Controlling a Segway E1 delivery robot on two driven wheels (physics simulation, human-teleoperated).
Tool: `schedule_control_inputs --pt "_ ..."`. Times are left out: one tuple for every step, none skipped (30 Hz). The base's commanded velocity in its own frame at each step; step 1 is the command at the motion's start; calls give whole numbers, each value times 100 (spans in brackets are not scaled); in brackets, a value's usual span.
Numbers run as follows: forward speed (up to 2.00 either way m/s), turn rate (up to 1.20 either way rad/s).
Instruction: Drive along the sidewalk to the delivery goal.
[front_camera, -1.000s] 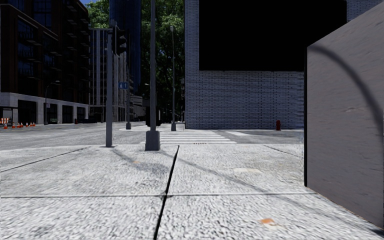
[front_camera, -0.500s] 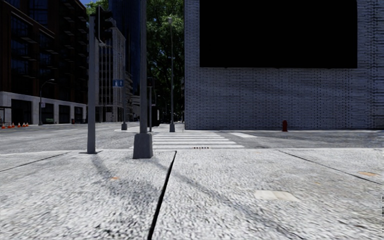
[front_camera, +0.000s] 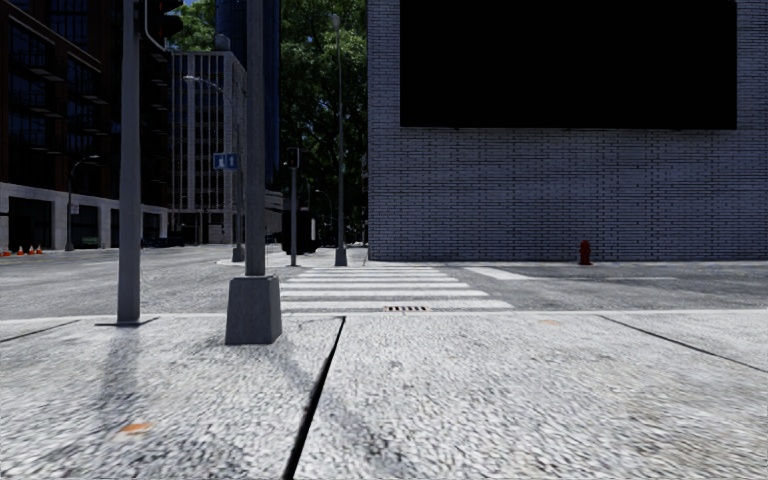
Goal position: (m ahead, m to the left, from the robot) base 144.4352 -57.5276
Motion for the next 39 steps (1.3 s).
schedule_control_inputs --pt "200 0" --pt "200 0" --pt "200 0" --pt "200 0" --pt "200 0" --pt "200 0" --pt "200 0" --pt "200 0" --pt "200 0" --pt "200 0" --pt "200 0" --pt "200 0" --pt "200 0" --pt "200 0" --pt "200 0" --pt "200 0" --pt "200 0" --pt "200 0" --pt "200 0" --pt "200 0" --pt "200 0" --pt "200 0" --pt "200 0" --pt "200 0" --pt "200 0" --pt "200 0" --pt "200 0" --pt "200 0" --pt "200 0" --pt "200 0" --pt "200 0" --pt "200 0" --pt "200 0" --pt "200 0" --pt "200 0" --pt "200 0" --pt "200 0" --pt "200 0" --pt "200 0"
